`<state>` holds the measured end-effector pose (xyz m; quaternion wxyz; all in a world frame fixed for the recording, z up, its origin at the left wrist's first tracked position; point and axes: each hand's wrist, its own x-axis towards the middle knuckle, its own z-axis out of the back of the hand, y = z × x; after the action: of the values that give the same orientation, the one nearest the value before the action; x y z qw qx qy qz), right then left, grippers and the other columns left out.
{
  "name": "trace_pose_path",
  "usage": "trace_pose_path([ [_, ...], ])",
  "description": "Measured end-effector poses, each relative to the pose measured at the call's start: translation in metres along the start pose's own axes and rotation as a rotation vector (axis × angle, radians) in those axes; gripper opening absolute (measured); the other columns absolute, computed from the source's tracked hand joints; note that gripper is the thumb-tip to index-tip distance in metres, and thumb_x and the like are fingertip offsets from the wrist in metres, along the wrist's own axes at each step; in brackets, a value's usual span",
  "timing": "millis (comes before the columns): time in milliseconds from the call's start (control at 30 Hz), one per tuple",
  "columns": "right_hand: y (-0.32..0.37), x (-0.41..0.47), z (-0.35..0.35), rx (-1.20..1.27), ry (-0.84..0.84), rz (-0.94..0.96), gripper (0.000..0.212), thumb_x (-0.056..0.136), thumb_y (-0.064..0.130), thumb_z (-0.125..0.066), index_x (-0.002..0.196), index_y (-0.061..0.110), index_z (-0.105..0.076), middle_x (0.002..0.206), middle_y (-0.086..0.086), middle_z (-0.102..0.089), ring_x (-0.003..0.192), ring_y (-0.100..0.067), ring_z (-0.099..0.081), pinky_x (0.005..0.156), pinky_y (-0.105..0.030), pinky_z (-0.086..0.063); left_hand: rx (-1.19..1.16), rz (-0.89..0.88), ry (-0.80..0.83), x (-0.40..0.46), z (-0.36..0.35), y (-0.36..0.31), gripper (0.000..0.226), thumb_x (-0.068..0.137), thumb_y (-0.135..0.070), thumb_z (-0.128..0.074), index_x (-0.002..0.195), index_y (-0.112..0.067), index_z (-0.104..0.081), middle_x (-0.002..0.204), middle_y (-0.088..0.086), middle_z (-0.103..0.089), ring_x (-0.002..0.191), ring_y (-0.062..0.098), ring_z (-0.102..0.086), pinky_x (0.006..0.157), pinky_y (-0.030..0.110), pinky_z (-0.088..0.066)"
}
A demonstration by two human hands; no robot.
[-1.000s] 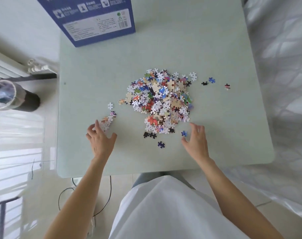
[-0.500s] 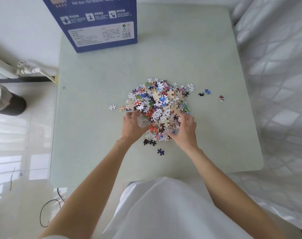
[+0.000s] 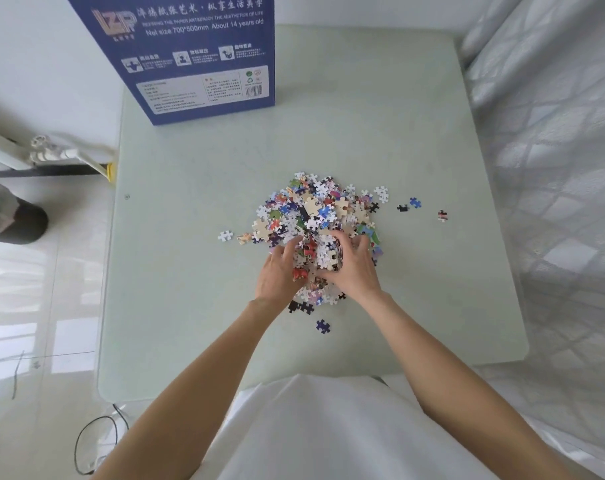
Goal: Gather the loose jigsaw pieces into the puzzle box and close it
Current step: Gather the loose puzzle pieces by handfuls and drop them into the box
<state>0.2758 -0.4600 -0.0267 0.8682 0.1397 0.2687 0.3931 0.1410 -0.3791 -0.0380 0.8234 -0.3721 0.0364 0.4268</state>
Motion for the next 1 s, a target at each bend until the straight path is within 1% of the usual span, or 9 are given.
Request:
trace_pose_path([
  [133, -0.005, 0.002, 0.007, 0.011, -0.017, 0.045, 0.06, 0.078, 0.029, -0.072, 0.129, 0.034, -0.041, 0.113, -0.006, -0.037, 0.094, -0.021, -0.052, 0.073, -0.029, -0.048, -0.068, 0.031, 0.004, 0.005, 0.006, -0.005, 0.067, 0.082, -0.026, -0.068, 0.137, -0.025, -0.031, 0.132, 0.01, -0.043, 0.095, 0.023, -0.061, 0.083, 0.034, -0.046],
  [200, -0.007, 0.003, 0.008, 0.036, -0.006, 0.043, 0.059, 0.078, 0.026, -0.072, 0.128, 0.033, -0.042, 0.114, -0.006, -0.037, 0.097, -0.021, -0.051, 0.079, -0.033, -0.05, -0.126, 0.079, 0.028, 0.008, 0.008, -0.009, 0.066, 0.08, -0.037, -0.067, 0.135, -0.027, -0.032, 0.131, 0.008, -0.041, 0.099, 0.022, -0.058, 0.084, 0.032, -0.044],
  [300, -0.007, 0.005, 0.013, 0.133, 0.105, 0.015, 0.069, 0.073, 0.033, -0.076, 0.131, 0.031, -0.039, 0.125, -0.008, -0.031, 0.111, -0.021, -0.044, 0.092, -0.032, -0.042, -0.199, 0.174, -0.013, 0.015, 0.009, -0.021, 0.065, 0.081, -0.053, -0.061, 0.132, -0.022, -0.036, 0.133, 0.004, -0.044, 0.109, 0.022, -0.054, 0.09, 0.033, -0.042],
  [367, -0.003, 0.006, 0.015, 0.183, 0.143, -0.018, 0.075, 0.069, 0.046, -0.076, 0.13, 0.029, -0.036, 0.13, -0.008, -0.029, 0.112, -0.019, -0.041, 0.093, -0.034, -0.039, -0.202, 0.233, -0.06, 0.021, 0.01, -0.027, 0.057, 0.085, -0.049, -0.058, 0.129, -0.019, -0.039, 0.131, 0.004, -0.049, 0.108, 0.021, -0.056, 0.088, 0.033, -0.044],
  [467, 0.002, 0.011, 0.014, 0.135, -0.006, -0.064, 0.075, 0.071, 0.056, -0.07, 0.127, 0.023, -0.031, 0.127, -0.009, -0.041, 0.102, -0.023, -0.053, 0.077, -0.034, -0.049, -0.178, 0.25, -0.076, 0.023, 0.012, -0.033, 0.043, 0.089, -0.034, -0.059, 0.126, -0.018, -0.045, 0.125, 0.005, -0.058, 0.093, 0.021, -0.062, 0.077, 0.03, -0.048],
  [567, 0.008, 0.015, 0.014, 0.038, -0.098, -0.054, 0.079, 0.075, 0.049, -0.07, 0.132, 0.016, -0.026, 0.123, -0.01, -0.048, 0.092, -0.024, -0.06, 0.06, -0.027, -0.042, -0.165, 0.24, -0.076, 0.018, 0.016, -0.032, 0.035, 0.089, -0.027, -0.061, 0.122, -0.02, -0.053, 0.117, 0.004, -0.063, 0.079, 0.016, -0.06, 0.066, 0.027, -0.046],
  [667, 0.008, 0.018, 0.016, 0.106, -0.095, -0.052, 0.083, 0.075, 0.04, -0.073, 0.139, 0.012, -0.026, 0.132, -0.009, -0.046, 0.105, -0.024, -0.058, 0.075, -0.034, -0.051, -0.164, 0.223, -0.118, 0.009, 0.019, -0.027, 0.032, 0.086, -0.021, -0.065, 0.117, -0.019, -0.059, 0.117, 0.002, -0.065, 0.093, 0.02, -0.062, 0.079, 0.029, -0.048],
  [767, 0.003, 0.018, 0.022, 0.134, -0.048, -0.009, 0.061, 0.082, 0.026, -0.069, 0.132, 0.008, -0.042, 0.134, -0.009, -0.045, 0.119, -0.024, -0.05, 0.098, -0.037, -0.044, -0.181, 0.251, -0.174, 0.003, 0.023, -0.025, 0.029, 0.085, -0.019, -0.067, 0.114, -0.018, -0.063, 0.114, 0.002, -0.066, 0.094, 0.02, -0.062, 0.081, 0.028, -0.046],
  [1000, 0.005, 0.016, 0.039, 0.206, -0.052, 0.1, 0.047, 0.087, 0.015, -0.063, 0.13, 0.003, -0.048, 0.131, -0.011, -0.054, 0.121, -0.022, -0.049, 0.101, -0.026, -0.035, -0.19, 0.267, -0.228, -0.008, 0.035, -0.023, 0.032, 0.082, -0.02, -0.07, 0.114, -0.021, -0.066, 0.115, 0.001, -0.067, 0.083, 0.009, -0.054, 0.079, 0.021, -0.043],
])
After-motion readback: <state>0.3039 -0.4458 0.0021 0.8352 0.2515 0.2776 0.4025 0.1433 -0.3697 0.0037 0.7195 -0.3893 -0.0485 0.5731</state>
